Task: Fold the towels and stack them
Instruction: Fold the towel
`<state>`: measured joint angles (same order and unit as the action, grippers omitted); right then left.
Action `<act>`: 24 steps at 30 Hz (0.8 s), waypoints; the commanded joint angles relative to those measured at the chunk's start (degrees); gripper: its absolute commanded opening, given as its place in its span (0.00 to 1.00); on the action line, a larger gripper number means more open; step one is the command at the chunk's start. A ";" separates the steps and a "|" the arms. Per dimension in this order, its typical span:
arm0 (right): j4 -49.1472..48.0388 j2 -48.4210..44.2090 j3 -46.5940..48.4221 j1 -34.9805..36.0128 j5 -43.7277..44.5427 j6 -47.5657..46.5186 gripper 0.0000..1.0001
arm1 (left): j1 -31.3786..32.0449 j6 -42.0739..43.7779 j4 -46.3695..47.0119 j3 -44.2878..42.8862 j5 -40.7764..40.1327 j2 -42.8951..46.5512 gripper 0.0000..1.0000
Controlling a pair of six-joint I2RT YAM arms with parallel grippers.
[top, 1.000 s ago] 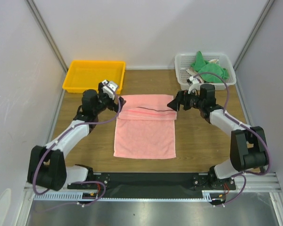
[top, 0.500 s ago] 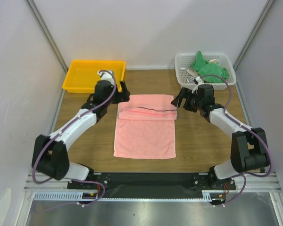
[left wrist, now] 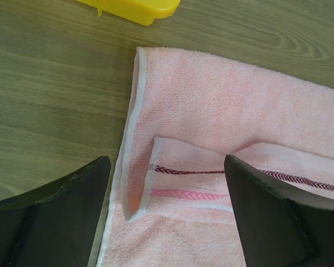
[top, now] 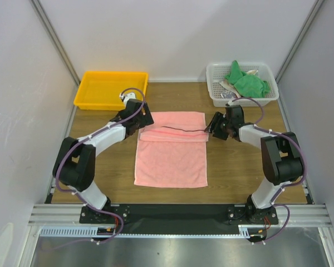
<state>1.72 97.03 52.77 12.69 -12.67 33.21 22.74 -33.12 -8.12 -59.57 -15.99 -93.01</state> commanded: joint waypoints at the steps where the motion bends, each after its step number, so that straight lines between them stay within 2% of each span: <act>1: -3.30 1.23 2.77 0.32 0.19 0.89 0.58 | 0.72 -2.47 1.79 -2.74 -1.68 -3.13 0.88; 8: -3.39 2.54 4.09 0.41 -0.52 0.27 0.53 | 1.95 -2.47 1.70 -3.80 -0.10 -5.86 0.83; 19: -4.70 4.57 4.71 0.93 -1.05 0.80 0.42 | 2.92 -2.47 3.63 -3.80 2.19 -8.50 0.68; 22: -4.62 5.27 5.23 0.93 -1.13 0.80 0.35 | 2.92 -1.86 4.43 -3.71 2.63 -8.59 0.58; 24: -4.53 5.44 5.58 1.11 -1.40 0.80 0.27 | 2.92 -1.59 4.95 -3.71 3.15 -8.59 0.42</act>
<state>-1.19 101.75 56.03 13.37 -13.45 34.02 25.17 -35.11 -6.20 -61.32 -14.06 -101.69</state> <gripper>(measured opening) 0.296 0.472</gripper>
